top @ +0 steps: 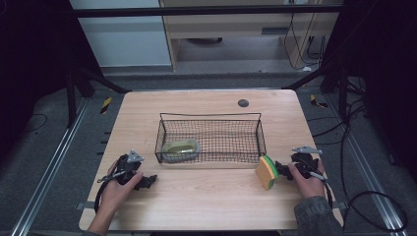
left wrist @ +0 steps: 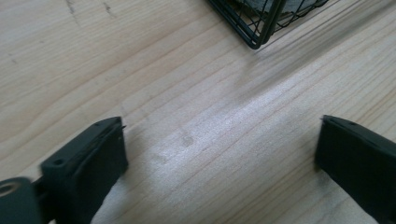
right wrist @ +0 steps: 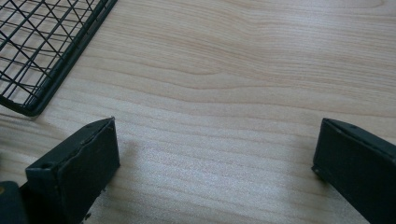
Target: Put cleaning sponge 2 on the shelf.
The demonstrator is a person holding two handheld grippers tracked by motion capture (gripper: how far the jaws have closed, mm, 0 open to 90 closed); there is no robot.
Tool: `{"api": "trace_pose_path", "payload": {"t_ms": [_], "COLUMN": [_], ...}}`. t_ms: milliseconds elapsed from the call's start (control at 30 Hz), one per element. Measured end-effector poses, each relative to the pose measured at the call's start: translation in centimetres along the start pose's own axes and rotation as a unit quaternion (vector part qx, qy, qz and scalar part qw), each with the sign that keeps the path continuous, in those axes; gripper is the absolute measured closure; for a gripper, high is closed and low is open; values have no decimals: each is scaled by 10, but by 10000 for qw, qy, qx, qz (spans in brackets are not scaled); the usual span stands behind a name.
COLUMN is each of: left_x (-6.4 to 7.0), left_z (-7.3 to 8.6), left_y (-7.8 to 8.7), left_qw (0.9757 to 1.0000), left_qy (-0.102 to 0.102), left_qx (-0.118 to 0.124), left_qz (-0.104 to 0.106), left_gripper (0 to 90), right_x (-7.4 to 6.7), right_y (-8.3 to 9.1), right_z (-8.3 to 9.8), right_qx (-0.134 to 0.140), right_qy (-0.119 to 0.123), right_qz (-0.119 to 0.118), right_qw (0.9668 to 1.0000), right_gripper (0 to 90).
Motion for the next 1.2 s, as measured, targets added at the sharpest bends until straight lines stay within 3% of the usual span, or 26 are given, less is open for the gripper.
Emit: {"api": "trace_pose_path", "payload": {"t_ms": [167,333,633,767,867,967,1167,1200], "left_x": [-2,-6,-8,-8,-8,-8,-9,-9], "left_z": [0,1,1,0,0,0,-1,-1], "left_y": [-1,-6,-7,-7,-7,-7,-7,-7], "left_qw": [9999,9984,9982,9982,9982,9982,9982,9982], "left_qy": [-1,-93,-136,-148,-163,-165,-166,-158], "left_qx": [115,564,587,581,573,571,579,581], "left_qz": [-17,-43,4,20,16,19,33,49], "left_gripper": [0,0,0,0,0,0,0,0], "right_x": [0,0,0,3,11,15,19,18], "right_y": [0,0,0,3,19,28,44,47], "right_z": [0,0,0,0,1,3,6,5], "right_qx": [-1,2,-6,21,106,89,-206,-371], "right_qy": [-11,0,-33,-11,99,178,248,197], "right_qz": [-1,-1,-24,-67,-11,32,31,-33], "right_qw": [10000,10000,10000,10000,9999,9998,9995,9991], "right_gripper": [5,5,7,85,148,155,118,106]}}
Point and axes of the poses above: each handheld gripper's, and its own axes: y roughly backward along the jaws, z roughly out of its underside, x roughly to its right, the point moved 3 cm from there along -y, roughly forward along the jaws, and after that the axes turned 14 degrees about z, right-handed, at the moved point
